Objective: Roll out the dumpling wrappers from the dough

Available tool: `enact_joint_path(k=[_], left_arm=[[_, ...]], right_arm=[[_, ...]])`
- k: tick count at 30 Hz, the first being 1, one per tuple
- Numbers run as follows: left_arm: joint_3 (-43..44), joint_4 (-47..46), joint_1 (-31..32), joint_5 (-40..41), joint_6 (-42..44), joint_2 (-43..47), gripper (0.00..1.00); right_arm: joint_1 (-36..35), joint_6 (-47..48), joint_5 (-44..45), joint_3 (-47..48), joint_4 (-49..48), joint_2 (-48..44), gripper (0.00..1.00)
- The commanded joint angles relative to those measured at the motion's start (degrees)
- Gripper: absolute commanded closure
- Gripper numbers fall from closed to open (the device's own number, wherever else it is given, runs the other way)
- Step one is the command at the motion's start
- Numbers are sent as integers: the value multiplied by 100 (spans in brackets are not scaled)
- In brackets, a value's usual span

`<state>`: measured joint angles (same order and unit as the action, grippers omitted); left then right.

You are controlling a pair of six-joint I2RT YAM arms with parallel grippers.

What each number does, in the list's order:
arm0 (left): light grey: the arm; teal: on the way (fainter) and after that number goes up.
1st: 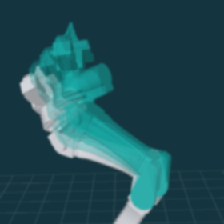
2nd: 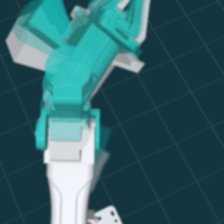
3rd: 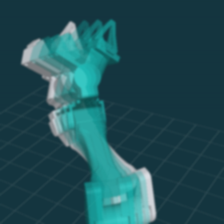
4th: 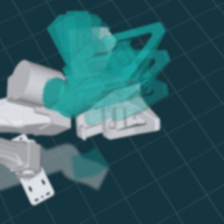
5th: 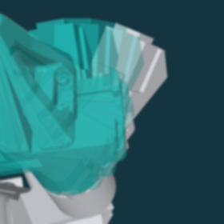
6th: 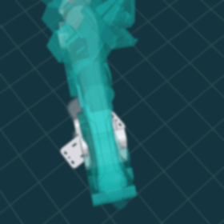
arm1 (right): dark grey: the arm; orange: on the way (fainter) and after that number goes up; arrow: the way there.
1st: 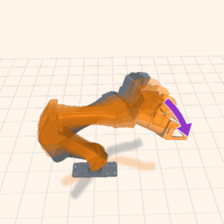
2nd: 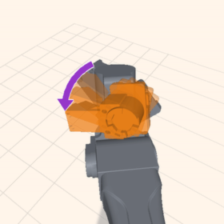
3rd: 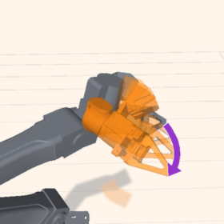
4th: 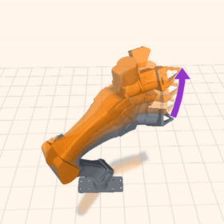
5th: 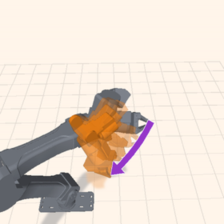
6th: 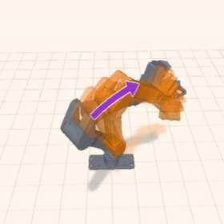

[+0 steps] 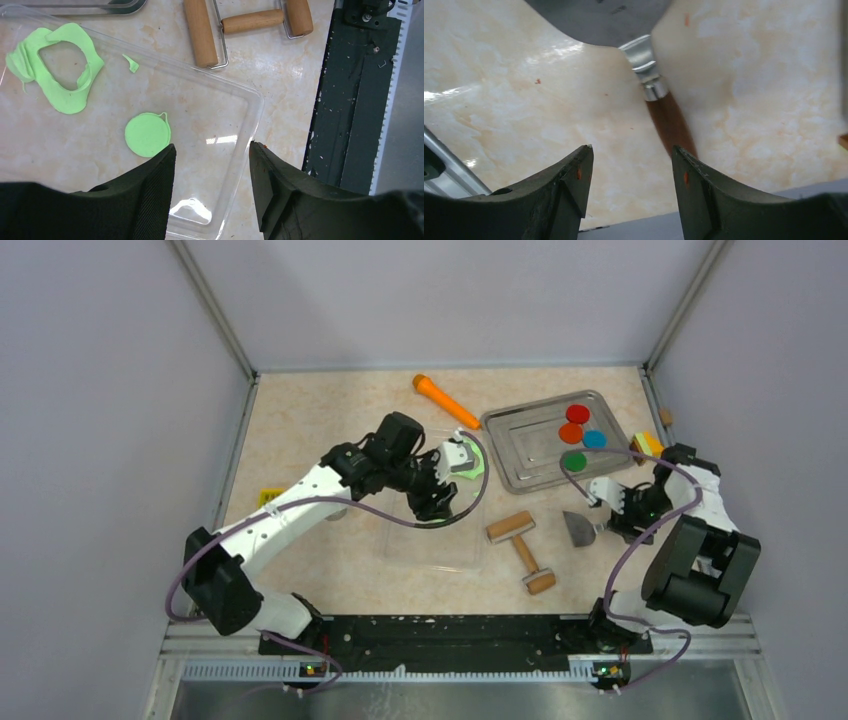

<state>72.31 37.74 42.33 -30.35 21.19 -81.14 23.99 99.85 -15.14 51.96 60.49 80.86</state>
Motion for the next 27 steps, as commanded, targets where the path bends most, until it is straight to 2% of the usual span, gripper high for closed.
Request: enact_joint_path(k=[1, 12, 21, 24, 27], left_arm=[[392, 333, -37, -1, 161, -89, 41], [745, 552, -73, 39, 183, -334, 42], [740, 500, -148, 53, 188, -359, 42], [738, 468, -183, 22, 221, -376, 41], [735, 433, -229, -41, 259, -393, 41]], right_arm=[[-35, 19, -391, 809, 221, 109, 40], [-67, 238, 180, 865, -294, 1028, 37], [-417, -245, 235, 498, -862, 1401, 42], [-456, -359, 337, 362, -928, 1448, 50], [-461, -498, 451, 352, -759, 1348, 69]])
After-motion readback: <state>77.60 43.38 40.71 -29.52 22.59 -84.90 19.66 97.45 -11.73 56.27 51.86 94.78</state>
